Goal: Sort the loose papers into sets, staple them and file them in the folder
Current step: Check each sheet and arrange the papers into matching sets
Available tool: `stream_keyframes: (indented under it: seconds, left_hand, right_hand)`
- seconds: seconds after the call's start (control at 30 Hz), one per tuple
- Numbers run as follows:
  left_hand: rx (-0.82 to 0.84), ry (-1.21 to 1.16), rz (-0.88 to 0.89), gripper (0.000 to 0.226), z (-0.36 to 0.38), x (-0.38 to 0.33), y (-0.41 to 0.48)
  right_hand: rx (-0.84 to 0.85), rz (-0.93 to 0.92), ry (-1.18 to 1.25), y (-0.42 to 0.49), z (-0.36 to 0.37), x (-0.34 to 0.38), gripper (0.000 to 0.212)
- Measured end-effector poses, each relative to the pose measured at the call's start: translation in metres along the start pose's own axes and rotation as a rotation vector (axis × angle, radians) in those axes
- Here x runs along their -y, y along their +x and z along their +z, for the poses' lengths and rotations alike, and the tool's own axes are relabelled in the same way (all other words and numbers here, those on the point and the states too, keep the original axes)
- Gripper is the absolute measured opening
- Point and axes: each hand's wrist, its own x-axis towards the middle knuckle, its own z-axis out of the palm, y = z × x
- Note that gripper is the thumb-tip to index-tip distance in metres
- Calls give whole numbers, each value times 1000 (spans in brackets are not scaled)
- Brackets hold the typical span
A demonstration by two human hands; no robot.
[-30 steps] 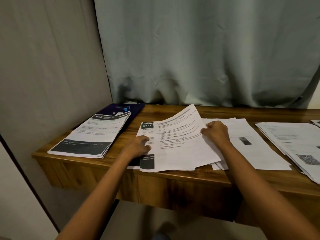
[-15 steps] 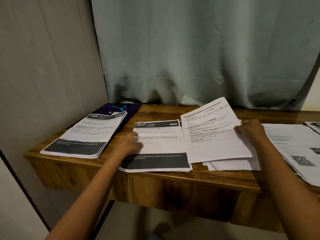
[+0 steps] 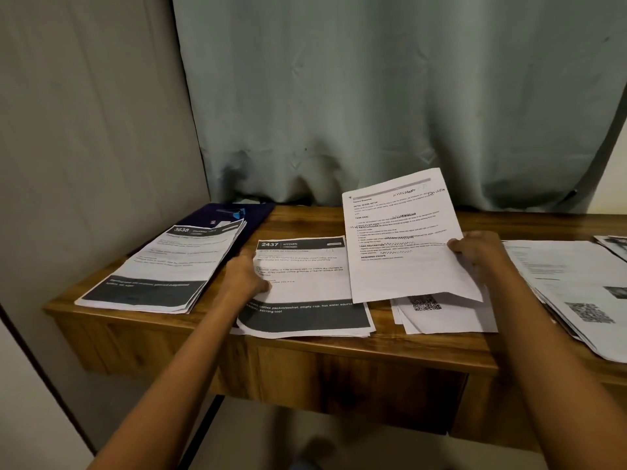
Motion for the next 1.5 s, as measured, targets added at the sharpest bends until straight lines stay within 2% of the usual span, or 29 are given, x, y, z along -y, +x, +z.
stream_keyframes:
  seconds: [0.1,0.23,0.4,0.5,0.63,0.8,0.9,1.13,1.33,1.43,1.5]
  left_hand:
    - [-61,-77,8,67,-5,-2,2]
    - [-92,-48,42,53,-23,-2,5]
    - [-224,4,68,45,-57,13,5]
    - [-264,20,43,43,-73,23,5]
    - [-248,8,2,42,-81,28,3]
    - [-216,-11,-9,44,-74,33,2]
    - [-178,-42,-4,44,-65,30,2]
    - [-132,-78,3,43,-33,12,1]
    - [-119,-61,15,36,-13,6,2]
    - [-90,-45,1,44,-9,4,2]
    - [-45,-25,-27,54,-7,2,2]
  right_hand:
    - [8,6,-14,-1,5,-3,23]
    - [4,22,-53,-9,12,-6,28]
    - [23,12,15,-4,16,-12,27]
    - [3,-6,-66,-2,20,-11,23]
    - [-10,-48,-270,-1,26,-10,14]
    - [-94,-46,-241,4,18,-16,11]
    - [-152,-40,-243,8,5,-18,14]
    - [-125,-21,-293,9,-7,-25,15]
    - [-145,-42,-555,0,0,-20,27]
    - [-214,-135,-744,-6,11,-12,38]
    - [-169,-281,-732,-14,25,-1,37]
